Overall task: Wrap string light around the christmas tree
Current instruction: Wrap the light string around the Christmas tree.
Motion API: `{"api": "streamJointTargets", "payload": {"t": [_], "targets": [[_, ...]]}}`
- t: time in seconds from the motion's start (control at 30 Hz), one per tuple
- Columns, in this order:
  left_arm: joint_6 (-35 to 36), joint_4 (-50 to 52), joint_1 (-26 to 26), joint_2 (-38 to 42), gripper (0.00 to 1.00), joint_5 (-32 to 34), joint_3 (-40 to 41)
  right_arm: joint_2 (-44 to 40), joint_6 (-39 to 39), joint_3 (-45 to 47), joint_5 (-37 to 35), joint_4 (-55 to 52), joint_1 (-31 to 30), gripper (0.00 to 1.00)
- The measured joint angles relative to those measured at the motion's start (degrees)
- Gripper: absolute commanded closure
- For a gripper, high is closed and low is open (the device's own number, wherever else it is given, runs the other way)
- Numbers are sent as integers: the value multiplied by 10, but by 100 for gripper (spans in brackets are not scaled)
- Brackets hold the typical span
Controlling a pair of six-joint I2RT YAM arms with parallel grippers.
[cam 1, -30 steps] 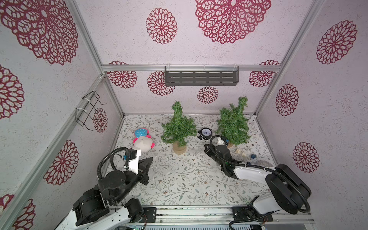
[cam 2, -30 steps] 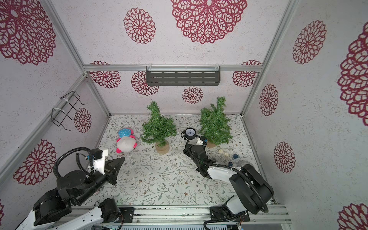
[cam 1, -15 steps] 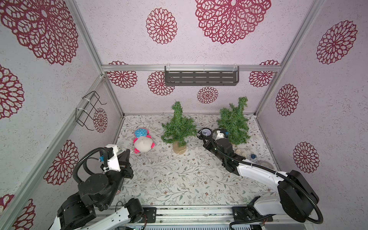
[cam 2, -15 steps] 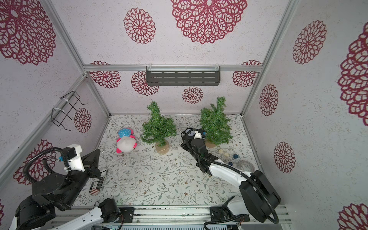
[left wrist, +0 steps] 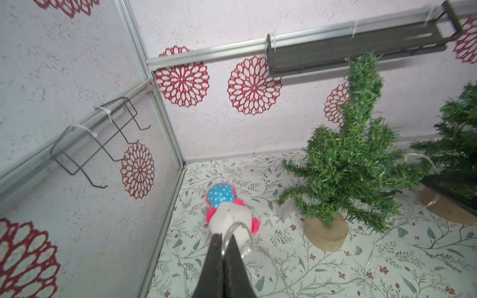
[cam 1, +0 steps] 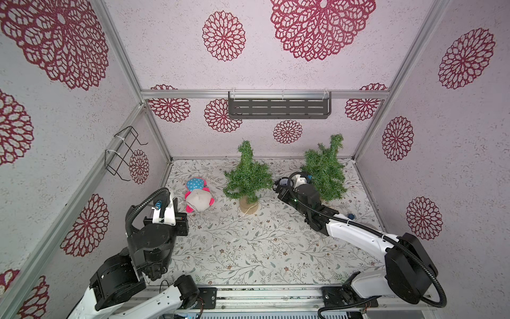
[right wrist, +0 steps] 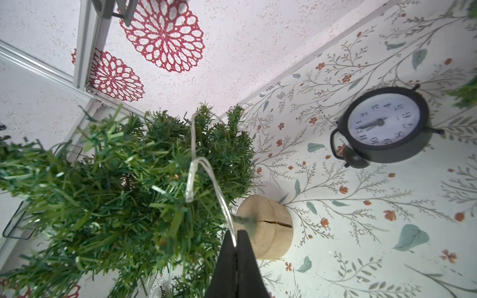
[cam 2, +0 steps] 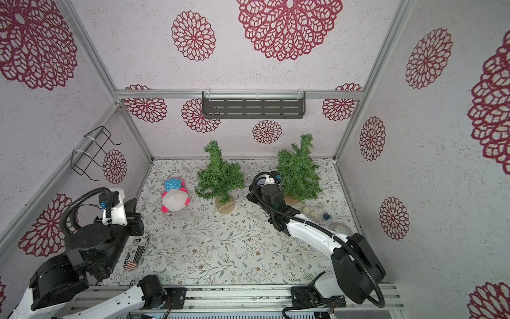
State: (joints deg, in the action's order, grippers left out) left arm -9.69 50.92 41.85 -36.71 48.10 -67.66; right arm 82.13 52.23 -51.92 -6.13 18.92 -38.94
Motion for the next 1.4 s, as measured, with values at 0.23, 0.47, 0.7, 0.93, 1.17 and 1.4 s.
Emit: {"api": "streamJointTargets", "payload": {"t": [0.23,0.47,0.7,0.93,1.17,1.4], "targets": [[-13,-5,-248,-110,99,-253,-17,2,-24,9,9,2,1,100],[-7,-28,-336,-179,100,-366,-38,10,-31,17,31,7,5,100],[11,-84,-406,-258,100,-440,-117,57,-16,16,34,9,5,100],[15,-134,-421,-330,100,-497,-142,75,-19,-21,29,-38,5,100],[21,-166,-436,-373,99,-543,-176,90,-22,-41,23,-49,5,100],[26,-187,-445,-399,100,-573,-198,121,-21,-41,19,-51,5,100]]}}
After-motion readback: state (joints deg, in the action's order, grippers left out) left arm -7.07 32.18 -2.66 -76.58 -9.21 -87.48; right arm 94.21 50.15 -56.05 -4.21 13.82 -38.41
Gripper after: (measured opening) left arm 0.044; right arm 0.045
